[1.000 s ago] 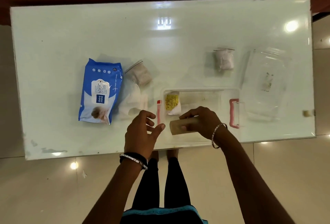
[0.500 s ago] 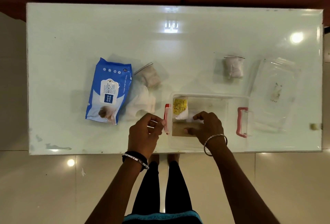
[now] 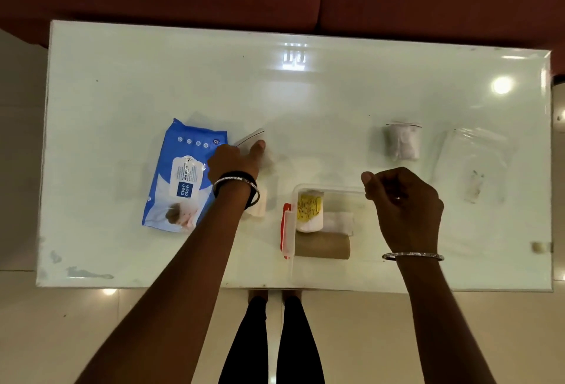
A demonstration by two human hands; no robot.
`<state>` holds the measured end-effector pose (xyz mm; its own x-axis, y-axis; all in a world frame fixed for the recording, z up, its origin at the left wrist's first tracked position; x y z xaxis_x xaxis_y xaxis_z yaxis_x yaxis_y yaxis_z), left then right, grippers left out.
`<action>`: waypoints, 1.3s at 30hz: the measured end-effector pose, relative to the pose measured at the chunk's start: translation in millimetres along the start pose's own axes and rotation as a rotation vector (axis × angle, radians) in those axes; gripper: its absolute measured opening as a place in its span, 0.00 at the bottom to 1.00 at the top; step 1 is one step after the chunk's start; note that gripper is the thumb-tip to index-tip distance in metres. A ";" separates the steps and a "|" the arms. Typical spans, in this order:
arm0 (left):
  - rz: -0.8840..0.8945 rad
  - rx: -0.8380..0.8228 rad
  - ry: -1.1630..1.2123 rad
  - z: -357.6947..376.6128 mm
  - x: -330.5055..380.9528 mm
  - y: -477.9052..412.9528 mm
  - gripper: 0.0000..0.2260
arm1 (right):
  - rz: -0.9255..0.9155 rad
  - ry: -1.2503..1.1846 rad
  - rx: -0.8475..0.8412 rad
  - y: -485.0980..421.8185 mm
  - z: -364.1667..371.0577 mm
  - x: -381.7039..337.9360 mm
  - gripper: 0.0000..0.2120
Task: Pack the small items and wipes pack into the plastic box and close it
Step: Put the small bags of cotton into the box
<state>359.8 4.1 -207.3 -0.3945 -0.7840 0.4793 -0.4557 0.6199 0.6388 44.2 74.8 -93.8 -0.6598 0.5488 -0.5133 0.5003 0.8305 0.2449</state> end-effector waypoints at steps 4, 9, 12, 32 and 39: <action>-0.075 0.057 -0.063 7.5 4.8 -2.5 0.31 | 0.018 -0.046 0.061 -7.1 -2.9 5.1 0.11; -0.077 0.089 -0.100 15.0 2.5 -3.4 0.40 | 0.049 -0.047 0.190 -40.7 -18.7 21.1 0.11; -0.044 0.135 0.031 15.5 2.0 -0.3 0.36 | 0.091 -0.022 0.207 -73.5 -18.7 36.2 0.08; 0.257 -0.208 0.565 -2.9 28.3 62.0 0.15 | 0.244 -0.168 -0.022 -106.0 -2.7 58.5 0.28; 0.119 -0.389 0.747 4.3 10.3 90.1 0.14 | 0.181 -0.296 -0.294 7.3 15.5 36.4 0.25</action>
<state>311.2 52.0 -147.4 0.2706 -0.6152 0.7405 -0.0838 0.7512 0.6547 32.5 99.3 -123.5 -0.3660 0.6726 -0.6431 0.3846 0.7387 0.5536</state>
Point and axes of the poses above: each hand's wrist, its own y-axis away from the middle knuckle, its own z-axis out of the palm, x = y × z, the point moved 10 cm from there along -y, towards the middle knuckle, and after that the axes turned 10 degrees about y, right-handed, at the moved point
